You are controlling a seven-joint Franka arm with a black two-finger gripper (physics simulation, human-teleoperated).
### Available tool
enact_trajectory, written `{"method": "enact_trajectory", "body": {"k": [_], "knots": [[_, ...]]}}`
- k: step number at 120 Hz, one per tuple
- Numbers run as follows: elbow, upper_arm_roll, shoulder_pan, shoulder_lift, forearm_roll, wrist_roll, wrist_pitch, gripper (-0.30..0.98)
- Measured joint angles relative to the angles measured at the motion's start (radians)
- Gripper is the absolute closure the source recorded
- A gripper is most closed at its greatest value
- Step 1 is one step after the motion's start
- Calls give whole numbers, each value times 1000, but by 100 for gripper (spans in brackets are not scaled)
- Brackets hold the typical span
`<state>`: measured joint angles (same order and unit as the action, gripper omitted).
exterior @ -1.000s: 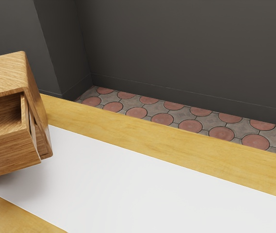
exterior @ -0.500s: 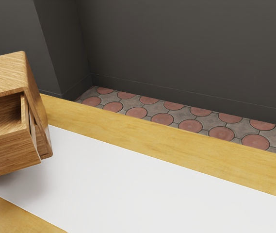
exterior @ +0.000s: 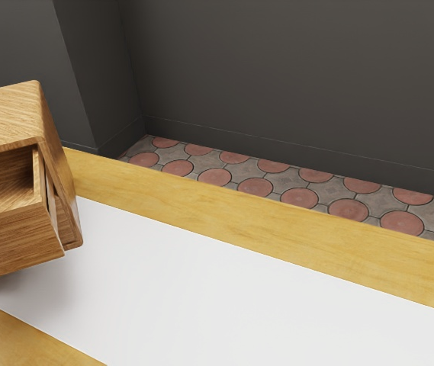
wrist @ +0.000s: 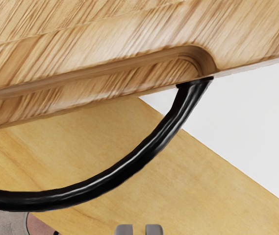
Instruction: Push the drawer handle with one arm to close the drawer
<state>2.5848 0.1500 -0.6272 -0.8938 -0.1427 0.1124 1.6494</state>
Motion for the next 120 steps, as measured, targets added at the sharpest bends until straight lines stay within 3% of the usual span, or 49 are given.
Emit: {"method": "enact_trajectory", "body": {"k": [100, 120], "knots": [[-24, -32, 3, 91, 49, 207, 65, 78], [-50, -110, 41, 130, 112, 215, 86, 78]]}}
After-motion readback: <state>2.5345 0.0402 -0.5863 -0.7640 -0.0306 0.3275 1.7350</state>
